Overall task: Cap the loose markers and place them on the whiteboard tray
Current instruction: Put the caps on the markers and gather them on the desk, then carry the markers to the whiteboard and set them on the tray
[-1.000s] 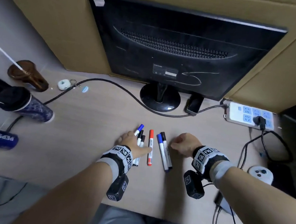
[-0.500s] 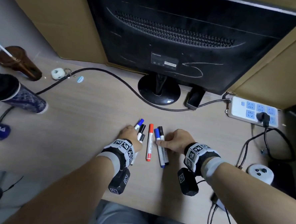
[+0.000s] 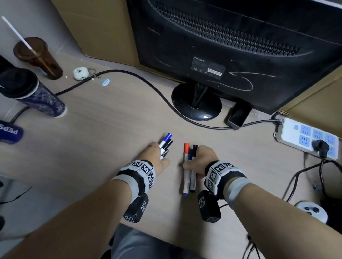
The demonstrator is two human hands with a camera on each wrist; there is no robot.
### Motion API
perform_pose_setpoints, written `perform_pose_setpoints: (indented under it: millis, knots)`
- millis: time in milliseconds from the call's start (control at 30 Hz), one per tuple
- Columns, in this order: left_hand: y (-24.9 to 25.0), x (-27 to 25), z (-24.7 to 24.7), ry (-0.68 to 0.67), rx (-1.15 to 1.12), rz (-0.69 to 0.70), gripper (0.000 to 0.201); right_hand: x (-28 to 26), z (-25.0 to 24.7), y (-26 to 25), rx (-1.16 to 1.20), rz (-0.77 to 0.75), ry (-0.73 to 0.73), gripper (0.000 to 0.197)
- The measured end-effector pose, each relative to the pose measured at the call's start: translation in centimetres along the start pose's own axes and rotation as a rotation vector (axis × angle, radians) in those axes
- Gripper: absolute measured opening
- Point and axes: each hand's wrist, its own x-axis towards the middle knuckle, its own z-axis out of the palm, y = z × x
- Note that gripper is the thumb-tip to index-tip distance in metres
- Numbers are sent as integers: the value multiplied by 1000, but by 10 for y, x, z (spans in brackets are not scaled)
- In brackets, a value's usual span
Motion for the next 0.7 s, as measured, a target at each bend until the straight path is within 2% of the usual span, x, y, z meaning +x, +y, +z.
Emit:
perform_pose_setpoints:
  millis: [133,233,400,500,600,700]
  knots:
    - [-9,-1,-16,65,-36,17,21,-4,-1,2,-74,-32,-41,30]
    - [-11,1,-29,88,-150,38,21,-5,0,5,-61,-21,-31,33]
    - [-10,1,-53,53,-489,55,20,-7,-2,-1,222,-63,106,28]
    - [-11,3,-70,42,-706,106,11,-16,-6,-23,410,-149,227,9]
    - [-21,7,-90,25,-756,184,16,-18,-3,-56,599,-232,342,13]
    - [-36,15,-103,52,-793,344,10,-17,5,-87,720,-364,366,14]
